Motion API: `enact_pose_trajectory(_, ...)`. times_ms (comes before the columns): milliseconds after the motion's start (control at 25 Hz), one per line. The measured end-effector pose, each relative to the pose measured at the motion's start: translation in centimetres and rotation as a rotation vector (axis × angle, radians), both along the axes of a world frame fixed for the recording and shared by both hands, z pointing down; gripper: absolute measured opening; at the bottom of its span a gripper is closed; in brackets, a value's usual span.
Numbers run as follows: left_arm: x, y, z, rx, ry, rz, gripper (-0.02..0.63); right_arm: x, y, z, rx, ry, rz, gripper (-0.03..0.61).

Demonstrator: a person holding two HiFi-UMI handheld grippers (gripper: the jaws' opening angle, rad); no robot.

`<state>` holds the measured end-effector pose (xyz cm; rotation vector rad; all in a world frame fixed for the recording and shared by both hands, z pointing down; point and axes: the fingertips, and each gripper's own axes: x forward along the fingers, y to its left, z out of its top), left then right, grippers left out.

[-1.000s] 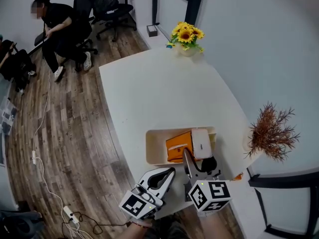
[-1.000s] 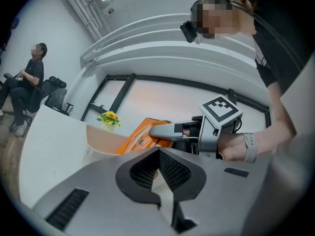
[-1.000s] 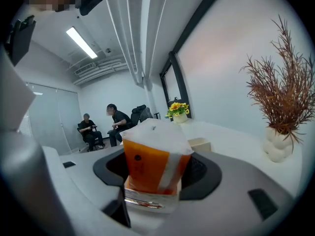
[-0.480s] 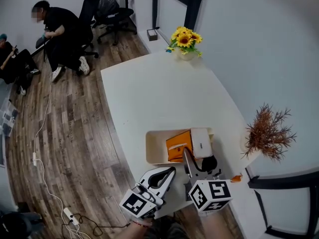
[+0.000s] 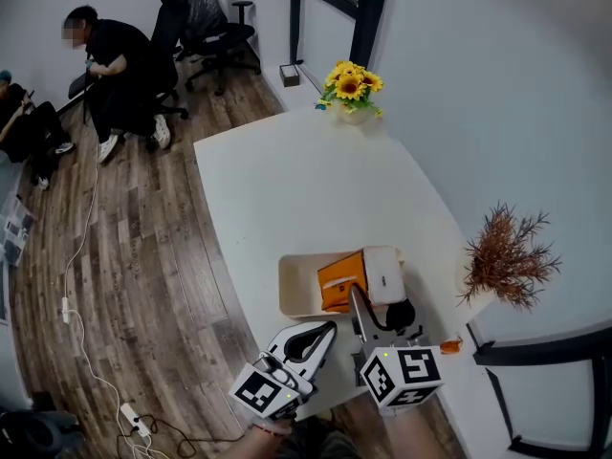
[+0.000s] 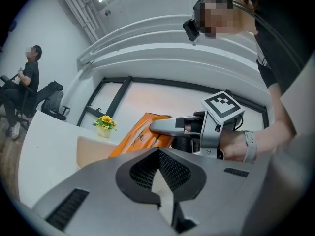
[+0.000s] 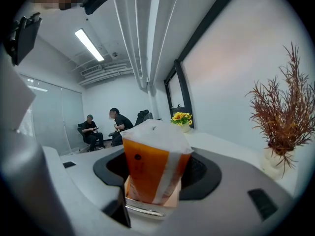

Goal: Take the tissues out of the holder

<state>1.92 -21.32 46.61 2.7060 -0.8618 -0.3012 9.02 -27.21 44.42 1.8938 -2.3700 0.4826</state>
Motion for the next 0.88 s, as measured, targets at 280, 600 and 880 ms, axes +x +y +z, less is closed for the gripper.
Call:
enact_pose_trajectory(280,-0.2,0.0,-0.8,0.007,-0.006,-0.001,0.008,-0.2,0.2,-0.9,0.020,0.004,-0.001,0.276)
enact_pose_trajectory(600,-0.3,0.1,-0.7,0.010,-0.007,-0.002,0.008,-0.3,0.1,-1.3,0.028,-0.002,-0.003,0.276)
enact_pose_trajectory(880,-0.2,0.1,-1.2,0.020,-0.005,0.000,0.008,-0.3,0.4,-2.0,0.037,0.001,-0.007,0.276)
